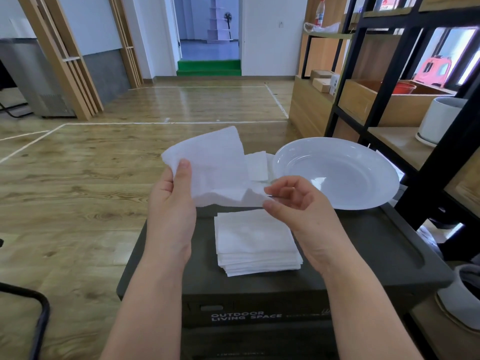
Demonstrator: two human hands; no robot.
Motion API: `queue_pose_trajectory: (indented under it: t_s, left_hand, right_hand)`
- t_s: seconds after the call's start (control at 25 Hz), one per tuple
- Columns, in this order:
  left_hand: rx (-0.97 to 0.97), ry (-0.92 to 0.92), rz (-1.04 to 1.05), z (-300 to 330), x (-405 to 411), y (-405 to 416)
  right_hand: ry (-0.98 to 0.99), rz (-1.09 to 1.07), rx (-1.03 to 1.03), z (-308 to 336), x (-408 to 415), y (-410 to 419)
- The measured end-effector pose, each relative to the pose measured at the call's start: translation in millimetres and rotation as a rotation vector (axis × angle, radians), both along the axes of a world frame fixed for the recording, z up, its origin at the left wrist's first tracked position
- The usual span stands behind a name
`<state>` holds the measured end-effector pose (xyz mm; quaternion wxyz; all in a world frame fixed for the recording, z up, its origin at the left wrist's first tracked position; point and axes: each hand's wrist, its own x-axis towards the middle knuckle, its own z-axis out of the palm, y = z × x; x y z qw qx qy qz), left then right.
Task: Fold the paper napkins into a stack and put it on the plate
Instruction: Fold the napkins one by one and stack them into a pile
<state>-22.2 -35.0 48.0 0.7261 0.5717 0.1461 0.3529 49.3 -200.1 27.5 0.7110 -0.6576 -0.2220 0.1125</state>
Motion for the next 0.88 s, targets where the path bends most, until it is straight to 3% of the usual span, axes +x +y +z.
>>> queue_pose_trajectory:
  t_s: [0.12, 0.32, 0.52, 0.68, 0.88]
  left_hand:
    - [-0.143, -0.028, -0.010, 2, 0, 2]
    - [-0.267, -0.090, -0.185, 5, -3, 5]
    - [-0.193, -0.029, -0.387, 2, -1, -1]
    - [0.084, 0.171, -0.443, 0, -2, -1]
    - [0.190, 0.187, -0.278, 0, -3, 2]
  right_hand:
    - [-0.108, -0.002, -0.124, 1, -4, 1]
    - [-0.089, -0.019, 0.027, 5, -7, 6]
    - [-0.120, 0.040, 0.019, 10, -14, 10]
    - [-0.032, -0.095, 0.113, 11, -12, 7]
    - [-0.037, -0.215, 0.146, 11, -9, 3]
